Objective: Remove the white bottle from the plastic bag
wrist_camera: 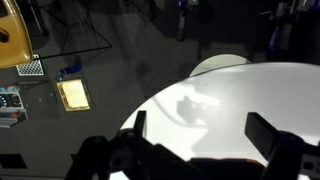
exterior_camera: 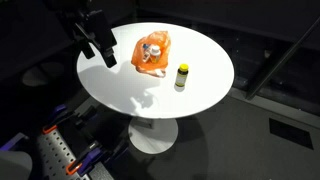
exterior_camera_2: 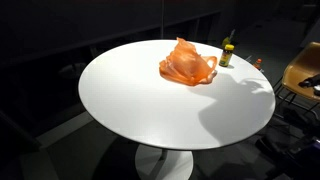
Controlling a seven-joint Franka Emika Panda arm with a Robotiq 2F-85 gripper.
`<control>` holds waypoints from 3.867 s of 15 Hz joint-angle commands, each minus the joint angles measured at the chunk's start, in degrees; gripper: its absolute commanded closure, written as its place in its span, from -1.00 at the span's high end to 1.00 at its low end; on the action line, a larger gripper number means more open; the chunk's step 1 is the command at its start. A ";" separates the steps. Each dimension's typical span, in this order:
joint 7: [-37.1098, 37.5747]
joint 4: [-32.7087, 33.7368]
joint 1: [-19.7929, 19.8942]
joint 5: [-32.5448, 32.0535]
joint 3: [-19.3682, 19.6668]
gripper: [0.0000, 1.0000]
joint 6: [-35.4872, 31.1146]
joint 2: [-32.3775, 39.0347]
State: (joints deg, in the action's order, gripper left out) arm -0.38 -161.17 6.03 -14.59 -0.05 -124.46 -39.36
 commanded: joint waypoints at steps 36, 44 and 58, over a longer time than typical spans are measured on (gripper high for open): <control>-4.68 36.59 -5.51 16.21 0.47 1.00 -10.49 42.66; -3.33 44.77 -5.24 17.05 0.54 1.00 -14.48 51.78; -0.17 64.69 -8.38 14.74 0.24 1.00 -8.80 73.84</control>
State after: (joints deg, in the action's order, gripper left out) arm -3.19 -102.51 -1.44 1.60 0.27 -137.44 30.73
